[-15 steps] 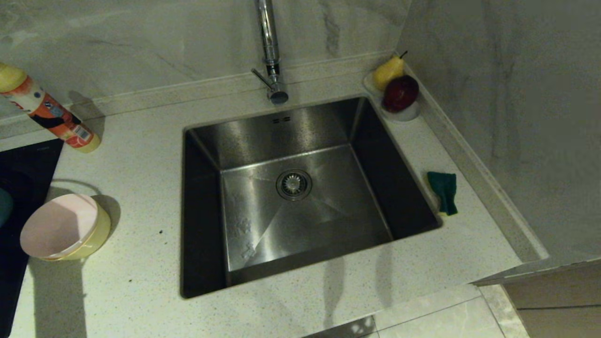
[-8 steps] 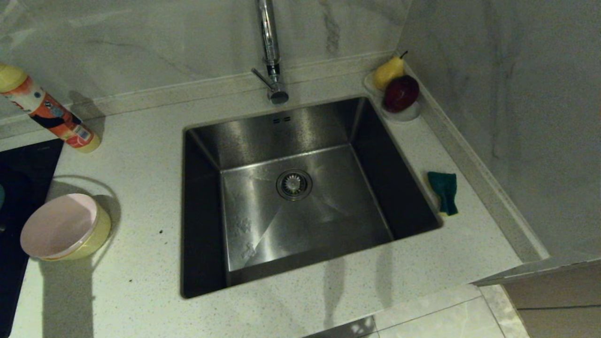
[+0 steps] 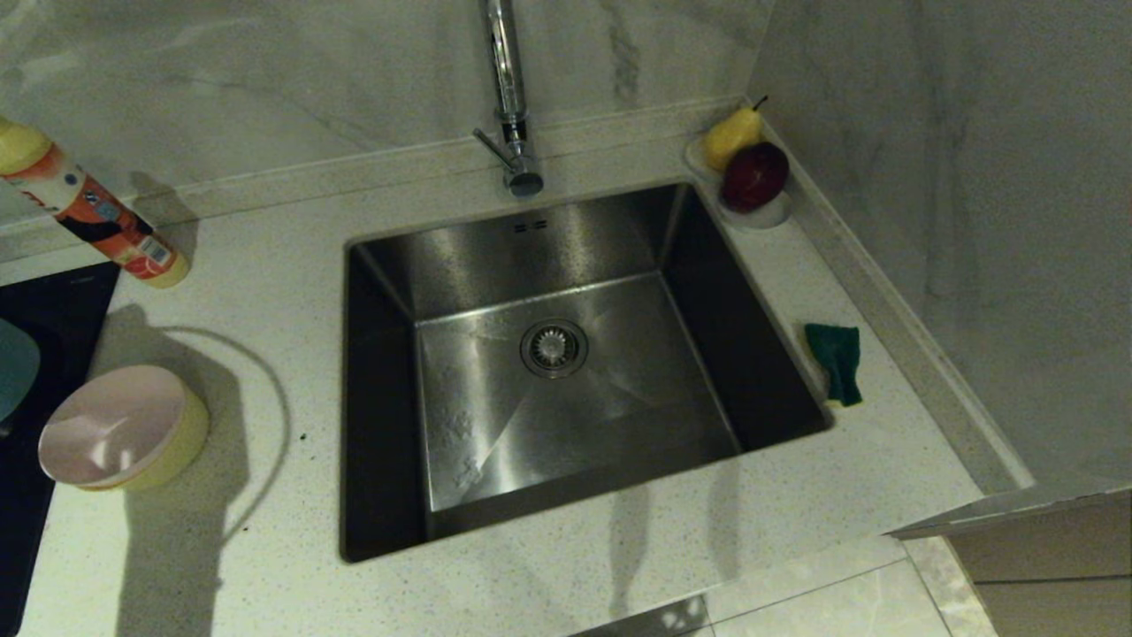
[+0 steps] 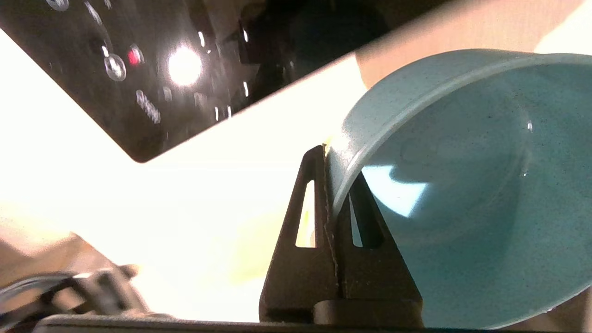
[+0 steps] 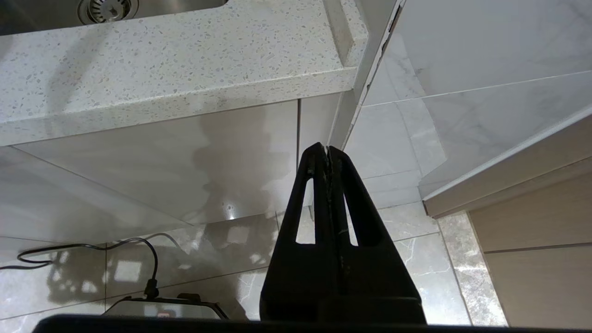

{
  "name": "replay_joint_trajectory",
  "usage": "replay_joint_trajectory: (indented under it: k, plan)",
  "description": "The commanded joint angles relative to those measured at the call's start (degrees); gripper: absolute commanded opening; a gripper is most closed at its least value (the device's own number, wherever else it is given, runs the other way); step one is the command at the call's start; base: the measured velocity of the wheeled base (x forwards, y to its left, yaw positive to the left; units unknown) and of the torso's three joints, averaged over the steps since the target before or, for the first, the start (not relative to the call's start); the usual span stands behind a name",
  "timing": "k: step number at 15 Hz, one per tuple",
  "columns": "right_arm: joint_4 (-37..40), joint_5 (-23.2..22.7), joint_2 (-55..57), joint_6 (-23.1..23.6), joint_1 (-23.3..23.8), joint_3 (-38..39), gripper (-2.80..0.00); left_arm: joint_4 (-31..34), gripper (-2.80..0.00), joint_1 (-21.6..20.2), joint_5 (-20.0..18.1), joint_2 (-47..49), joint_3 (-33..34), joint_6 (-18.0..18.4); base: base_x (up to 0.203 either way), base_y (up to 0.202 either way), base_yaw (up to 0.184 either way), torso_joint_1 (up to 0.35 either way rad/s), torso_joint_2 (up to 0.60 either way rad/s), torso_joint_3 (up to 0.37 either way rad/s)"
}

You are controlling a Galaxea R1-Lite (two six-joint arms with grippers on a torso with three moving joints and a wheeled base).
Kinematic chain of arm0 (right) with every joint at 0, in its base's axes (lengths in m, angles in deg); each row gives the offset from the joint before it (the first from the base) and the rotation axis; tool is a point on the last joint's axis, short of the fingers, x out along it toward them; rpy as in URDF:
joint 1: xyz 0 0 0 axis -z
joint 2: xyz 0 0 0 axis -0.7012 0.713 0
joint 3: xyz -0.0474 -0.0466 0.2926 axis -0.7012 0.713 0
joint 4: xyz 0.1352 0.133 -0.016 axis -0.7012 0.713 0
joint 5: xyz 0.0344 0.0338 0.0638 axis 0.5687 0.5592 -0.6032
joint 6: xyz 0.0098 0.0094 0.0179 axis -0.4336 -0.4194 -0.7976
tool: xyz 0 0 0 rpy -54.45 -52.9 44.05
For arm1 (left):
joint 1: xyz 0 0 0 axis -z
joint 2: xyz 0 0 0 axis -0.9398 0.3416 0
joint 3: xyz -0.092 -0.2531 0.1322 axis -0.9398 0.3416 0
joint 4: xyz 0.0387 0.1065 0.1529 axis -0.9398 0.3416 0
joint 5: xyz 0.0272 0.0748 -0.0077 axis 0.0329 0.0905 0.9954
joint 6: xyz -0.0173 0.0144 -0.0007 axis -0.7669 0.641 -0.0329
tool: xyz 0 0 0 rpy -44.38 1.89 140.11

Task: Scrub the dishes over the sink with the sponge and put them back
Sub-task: Place the bowl on the bowl

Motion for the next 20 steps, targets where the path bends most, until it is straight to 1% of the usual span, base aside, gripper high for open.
replay_joint_trajectory:
  k: [1, 2, 4, 6, 7, 9, 14, 17, 20]
  plan:
    - [0.0, 0.0, 0.0, 0.0, 0.0, 0.0, -2.8, 0.4, -2.8, 3.1, 0.1, -4.5, 2.8, 1.4, 0.0, 0.0, 0.0, 0.0, 0.0, 0.0]
    - [0.0, 0.0, 0.0, 0.0, 0.0, 0.0, -2.8, 0.4, -2.8, 4.4, 0.3, -5.0, 3.5, 2.8, 0.0, 0.0, 0.0, 0.0, 0.0, 0.0]
    - [-0.1, 0.0, -0.1, 0.0, 0.0, 0.0, -2.8, 0.5, -2.8, 7.8, 1.0, -5.5, 4.2, 4.2, 0.0, 0.0, 0.0, 0.0, 0.0, 0.0]
    - [-0.1, 0.0, 0.0, 0.0, 0.0, 0.0, -2.8, 0.3, -2.8, 10.9, 4.1, -5.3, 4.4, 4.6, 0.0, 0.0, 0.0, 0.0, 0.0, 0.0]
    - [-0.1, 0.0, -0.1, 0.0, 0.0, 0.0, -2.8, 0.0, -2.8, 12.0, 5.5, -5.1, 4.9, 5.4, 0.0, 0.0, 0.0, 0.0, 0.0, 0.0]
    - [-0.1, 0.0, -0.1, 0.0, 0.0, 0.0, -2.8, -0.1, -2.8, 13.6, 5.9, -4.6, 5.6, 7.4, 0.0, 0.0, 0.0, 0.0, 0.0, 0.0]
    - [-0.1, 0.0, 0.0, 0.0, 0.0, 0.0, -2.8, -0.2, -2.8, 14.5, 6.3, -2.5, 6.4, 7.6, 0.0, 0.0, 0.0, 0.0, 0.0, 0.0]
    - [0.0, 0.0, -0.1, 0.0, 0.0, 0.0, -2.8, -0.6, -2.8, 14.7, 10.5, -1.3, 6.8, 7.7, 0.0, 0.0, 0.0, 0.0, 0.0, 0.0]
    - [-0.1, 0.0, -0.1, 0.0, 0.0, 0.0, -2.8, -1.6, -2.8, 14.7, 10.8, -0.7, 6.8, 7.7, 0.0, 0.0, 0.0, 0.0, 0.0, 0.0]
